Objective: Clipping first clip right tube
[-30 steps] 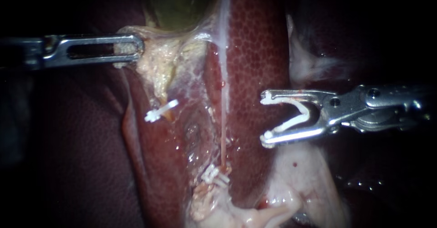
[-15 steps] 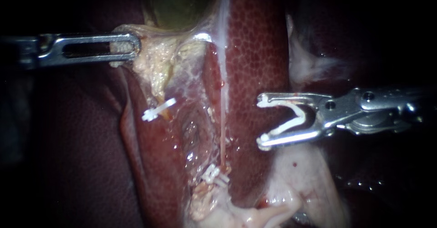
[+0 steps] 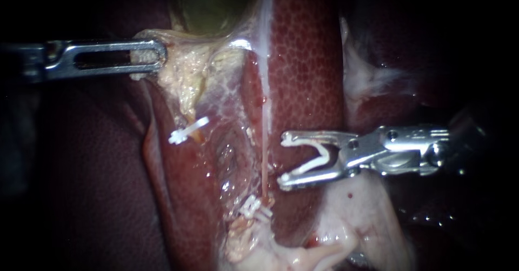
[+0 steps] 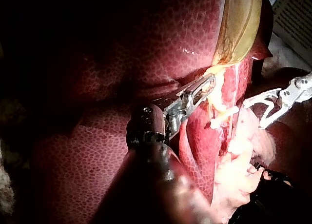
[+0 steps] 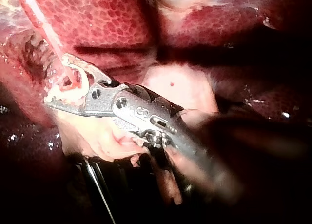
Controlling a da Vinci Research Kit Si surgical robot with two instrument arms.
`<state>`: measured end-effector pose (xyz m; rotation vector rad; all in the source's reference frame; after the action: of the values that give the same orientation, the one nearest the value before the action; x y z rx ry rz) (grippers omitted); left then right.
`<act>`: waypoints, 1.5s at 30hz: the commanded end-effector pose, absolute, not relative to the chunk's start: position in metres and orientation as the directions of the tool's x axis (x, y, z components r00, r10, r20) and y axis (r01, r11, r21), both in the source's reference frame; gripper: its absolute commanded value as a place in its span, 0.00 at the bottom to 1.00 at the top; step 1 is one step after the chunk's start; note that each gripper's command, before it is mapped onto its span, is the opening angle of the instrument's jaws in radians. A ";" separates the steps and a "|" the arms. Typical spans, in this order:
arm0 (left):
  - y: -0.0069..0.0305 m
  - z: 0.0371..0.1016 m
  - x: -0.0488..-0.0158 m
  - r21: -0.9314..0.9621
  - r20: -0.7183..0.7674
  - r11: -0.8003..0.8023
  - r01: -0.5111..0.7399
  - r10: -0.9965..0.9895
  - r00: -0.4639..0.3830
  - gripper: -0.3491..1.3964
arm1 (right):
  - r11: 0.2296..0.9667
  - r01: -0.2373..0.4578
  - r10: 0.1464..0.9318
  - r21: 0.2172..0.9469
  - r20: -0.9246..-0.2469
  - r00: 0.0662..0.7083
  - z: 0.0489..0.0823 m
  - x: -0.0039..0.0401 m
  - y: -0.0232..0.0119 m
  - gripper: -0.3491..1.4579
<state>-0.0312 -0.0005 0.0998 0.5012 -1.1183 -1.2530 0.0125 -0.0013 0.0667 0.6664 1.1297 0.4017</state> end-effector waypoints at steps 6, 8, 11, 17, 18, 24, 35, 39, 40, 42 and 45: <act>-0.0005 0.0997 -0.0312 0.820 0.386 0.300 0.488 -0.919 -0.084 0.01 | 0.710 0.035 0.630 0.703 -0.657 0.415 0.0701 0.0137 -0.0032 0.52; -0.0005 0.0997 -0.0312 0.820 0.386 0.300 0.488 -0.918 -0.084 0.01 | 0.702 0.031 0.635 0.712 -0.644 0.426 0.0708 0.0141 -0.0038 0.52; -0.0005 0.0997 -0.0312 0.820 0.386 0.300 0.488 -0.918 -0.084 0.01 | 0.696 0.030 0.640 0.717 -0.639 0.427 0.0716 0.0146 -0.0043 0.52; -0.0006 0.0997 -0.0313 0.819 0.386 0.300 0.489 -0.918 -0.085 0.01 | 0.684 0.022 0.652 0.729 -0.626 0.428 0.0726 0.0151 -0.0047 0.52; -0.0006 0.0997 -0.0313 0.819 0.386 0.300 0.489 -0.918 -0.085 0.01 | 0.681 0.020 0.656 0.732 -0.622 0.428 0.0728 0.0151 -0.0047 0.52; -0.0006 0.0997 -0.0313 0.819 0.387 0.300 0.489 -0.918 -0.085 0.01 | 0.667 0.015 0.669 0.745 -0.608 0.429 0.0735 0.0156 -0.0051 0.52; -0.0007 0.0997 -0.0313 0.819 0.387 0.300 0.490 -0.918 -0.085 0.01 | 0.569 0.090 0.746 0.817 -0.560 0.361 0.0738 0.0171 -0.0052 0.49; -0.0007 0.0997 -0.0313 0.819 0.387 0.300 0.490 -0.918 -0.085 0.01 | 0.548 0.106 0.767 0.829 -0.549 0.332 0.0738 0.0174 -0.0052 0.49; -0.0007 0.0997 -0.0313 0.819 0.387 0.300 0.490 -0.918 -0.085 0.01 | 0.544 0.106 0.771 0.833 -0.545 0.330 0.0738 0.0175 -0.0052 0.49; -0.0007 0.0997 -0.0313 0.819 0.387 0.300 0.490 -0.918 -0.085 0.01 | 0.539 0.105 0.775 0.836 -0.541 0.328 0.0738 0.0175 -0.0051 0.49; -0.0008 0.0997 -0.0313 0.819 0.387 0.300 0.490 -0.918 -0.085 0.01 | 0.539 0.105 0.775 0.836 -0.541 0.328 0.0739 0.0176 -0.0051 0.48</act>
<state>-0.0313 -0.0008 0.0997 0.4981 -1.1181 -1.2545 0.0176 -0.0050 0.0739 0.9300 1.1774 0.5373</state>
